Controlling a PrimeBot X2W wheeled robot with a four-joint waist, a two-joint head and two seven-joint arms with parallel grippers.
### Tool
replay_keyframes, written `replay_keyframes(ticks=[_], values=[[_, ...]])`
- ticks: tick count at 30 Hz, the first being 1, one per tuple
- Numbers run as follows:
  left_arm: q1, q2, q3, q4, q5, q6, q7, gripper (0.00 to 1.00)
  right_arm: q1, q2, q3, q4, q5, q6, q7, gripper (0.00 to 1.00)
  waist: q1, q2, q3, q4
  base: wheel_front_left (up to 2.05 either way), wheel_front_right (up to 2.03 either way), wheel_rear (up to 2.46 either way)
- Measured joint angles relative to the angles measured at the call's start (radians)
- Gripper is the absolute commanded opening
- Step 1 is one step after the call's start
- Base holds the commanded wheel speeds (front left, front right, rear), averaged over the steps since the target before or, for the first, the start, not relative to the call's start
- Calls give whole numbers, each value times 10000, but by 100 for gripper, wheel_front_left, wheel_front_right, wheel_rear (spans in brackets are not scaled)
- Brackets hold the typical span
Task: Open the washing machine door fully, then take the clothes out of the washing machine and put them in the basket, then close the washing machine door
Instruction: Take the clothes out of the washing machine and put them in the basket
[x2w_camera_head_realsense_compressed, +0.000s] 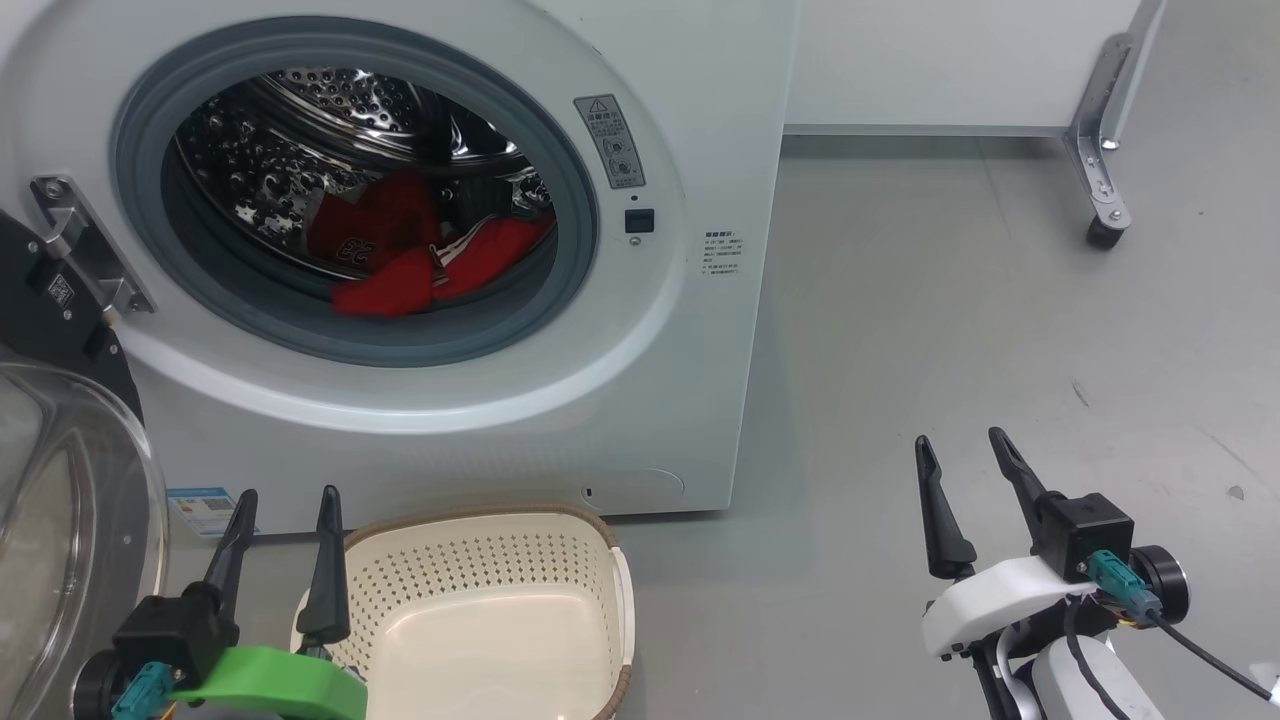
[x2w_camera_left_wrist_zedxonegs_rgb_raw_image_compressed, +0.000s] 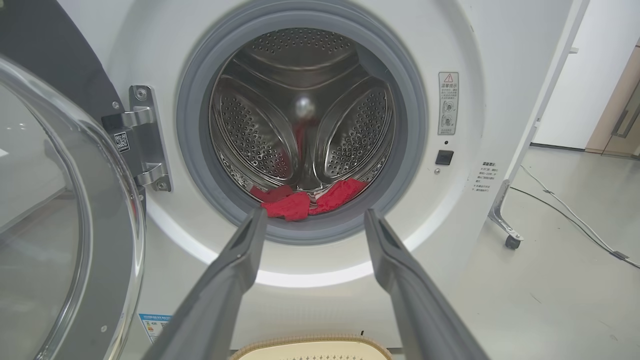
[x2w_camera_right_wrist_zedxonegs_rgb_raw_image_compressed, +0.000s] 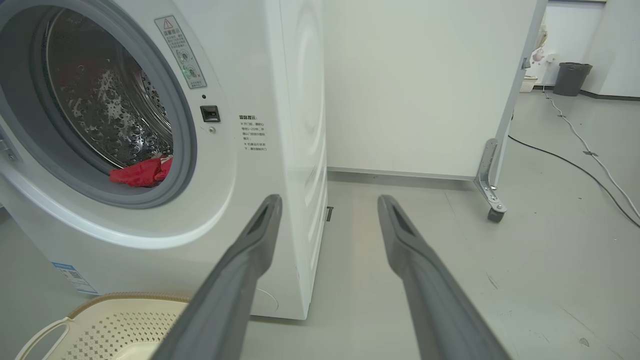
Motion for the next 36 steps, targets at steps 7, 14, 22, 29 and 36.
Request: replay_keyframes(ticks=[7, 14, 22, 29, 36], values=[[0, 0, -94, -15, -52, 0, 0, 100, 0, 2, 0, 0, 0, 2, 0, 100, 0, 0, 37, -6, 13, -13, 0], [0, 0, -226, -61, -48, -2, 0, 100, 0, 2, 27, 6, -2, 2, 0, 100, 0, 0, 70, -30, 0, 0, 0], [0, 0, -295, -77, -17, -2, 0, 100, -1, 4, 27, 8, -2, 2, 0, 100, 0, 0, 130, -58, 0, 0, 0], [5, 0, -523, 46, -4, -13, 0, 100, -5, 6, 67, 0, -2, 2, 0, 100, 0, 0, 357, -71, 0, 0, 0], [6, 2, -811, 226, -123, -15, 0, 100, -29, 10, 184, 8, -2, 2, 0, 100, 0, 0, 807, -118, 0, 0, 0]])
